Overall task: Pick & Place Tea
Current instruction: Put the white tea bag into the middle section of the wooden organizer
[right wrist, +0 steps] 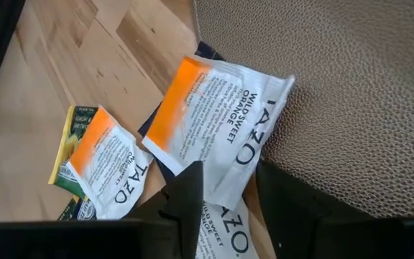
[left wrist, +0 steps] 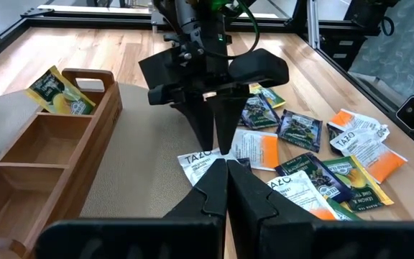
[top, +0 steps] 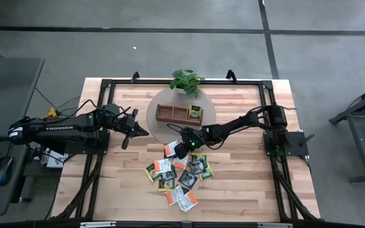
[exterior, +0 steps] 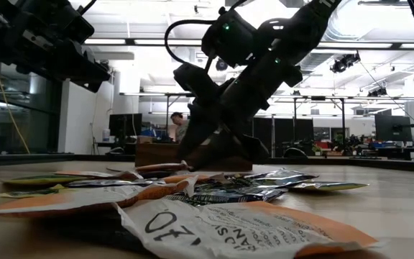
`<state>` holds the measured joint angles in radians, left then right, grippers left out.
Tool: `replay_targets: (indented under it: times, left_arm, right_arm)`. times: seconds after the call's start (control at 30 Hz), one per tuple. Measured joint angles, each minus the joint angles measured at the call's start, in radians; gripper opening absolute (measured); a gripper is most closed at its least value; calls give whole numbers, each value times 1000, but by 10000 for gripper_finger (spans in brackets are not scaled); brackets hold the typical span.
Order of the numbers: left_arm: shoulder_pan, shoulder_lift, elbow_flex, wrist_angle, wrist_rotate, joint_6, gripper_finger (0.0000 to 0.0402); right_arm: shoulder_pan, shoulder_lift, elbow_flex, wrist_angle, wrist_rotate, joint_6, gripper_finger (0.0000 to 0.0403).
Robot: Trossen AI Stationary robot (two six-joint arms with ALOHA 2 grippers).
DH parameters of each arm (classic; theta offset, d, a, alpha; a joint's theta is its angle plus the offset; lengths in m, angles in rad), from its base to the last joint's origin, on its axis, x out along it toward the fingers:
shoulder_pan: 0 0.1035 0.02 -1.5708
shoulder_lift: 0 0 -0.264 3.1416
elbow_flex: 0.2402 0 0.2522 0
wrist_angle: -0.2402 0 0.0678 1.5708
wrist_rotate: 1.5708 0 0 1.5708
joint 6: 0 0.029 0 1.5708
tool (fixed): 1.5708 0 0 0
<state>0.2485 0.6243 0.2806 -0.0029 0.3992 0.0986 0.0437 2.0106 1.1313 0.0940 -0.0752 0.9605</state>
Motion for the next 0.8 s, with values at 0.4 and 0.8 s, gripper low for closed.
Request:
replay_targets:
  times: [0.4, 0.8]
  left_arm:
    - [0, 0, 0, 0, 0, 0, 0]
    - [0, 0, 0, 0, 0, 0, 0]
  right_arm:
    - [0, 0, 0, -3, -7, -19, 21]
    - [0, 0, 0, -3, -18, -90, 1]
